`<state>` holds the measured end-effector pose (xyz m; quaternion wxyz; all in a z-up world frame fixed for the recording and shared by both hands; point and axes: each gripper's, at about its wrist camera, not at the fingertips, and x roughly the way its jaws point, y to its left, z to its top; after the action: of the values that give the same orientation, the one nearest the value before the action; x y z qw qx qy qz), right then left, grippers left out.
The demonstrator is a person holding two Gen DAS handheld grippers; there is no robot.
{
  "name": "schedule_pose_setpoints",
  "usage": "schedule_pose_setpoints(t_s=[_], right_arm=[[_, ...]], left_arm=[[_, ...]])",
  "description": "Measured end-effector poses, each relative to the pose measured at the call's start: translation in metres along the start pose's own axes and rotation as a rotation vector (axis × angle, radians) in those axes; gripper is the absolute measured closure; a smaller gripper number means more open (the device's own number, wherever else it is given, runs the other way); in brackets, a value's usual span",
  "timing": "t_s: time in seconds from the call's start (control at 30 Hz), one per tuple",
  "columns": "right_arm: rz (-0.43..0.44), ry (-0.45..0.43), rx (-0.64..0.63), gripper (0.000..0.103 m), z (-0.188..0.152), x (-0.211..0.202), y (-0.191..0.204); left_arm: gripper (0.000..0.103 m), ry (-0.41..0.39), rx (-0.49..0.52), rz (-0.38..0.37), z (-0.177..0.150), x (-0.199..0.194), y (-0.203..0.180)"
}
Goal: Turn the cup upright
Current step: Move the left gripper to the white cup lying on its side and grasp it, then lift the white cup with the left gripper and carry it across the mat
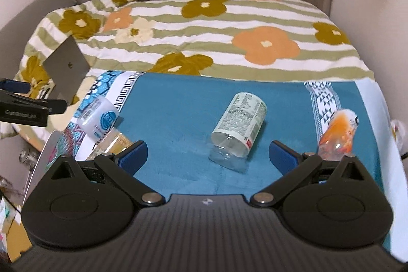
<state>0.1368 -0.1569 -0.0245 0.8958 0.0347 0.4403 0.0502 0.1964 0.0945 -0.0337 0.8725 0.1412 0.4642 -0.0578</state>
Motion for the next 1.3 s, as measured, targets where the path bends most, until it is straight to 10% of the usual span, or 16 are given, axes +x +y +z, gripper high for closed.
schedule_pose_setpoints(t_s=[0.57, 0.9, 1.3], right_arm=[[-0.075, 0.117, 0.115, 0.000, -0.011, 0.063, 0.022], [-0.105, 0.149, 0.139, 0.000, -0.013, 0.070, 0.030], [-0.119, 0.141, 0.131, 0.000, -0.010, 0.063, 0.036]], left_arm=[[0.008, 0.198, 0.107, -0.120, 0.008, 0.102, 0.009], [0.037, 0.248, 0.109, -0.192, 0.005, 0.119, 0.009], [0.038, 0.232, 0.067, -0.188, 0.002, 0.108, 0.022]])
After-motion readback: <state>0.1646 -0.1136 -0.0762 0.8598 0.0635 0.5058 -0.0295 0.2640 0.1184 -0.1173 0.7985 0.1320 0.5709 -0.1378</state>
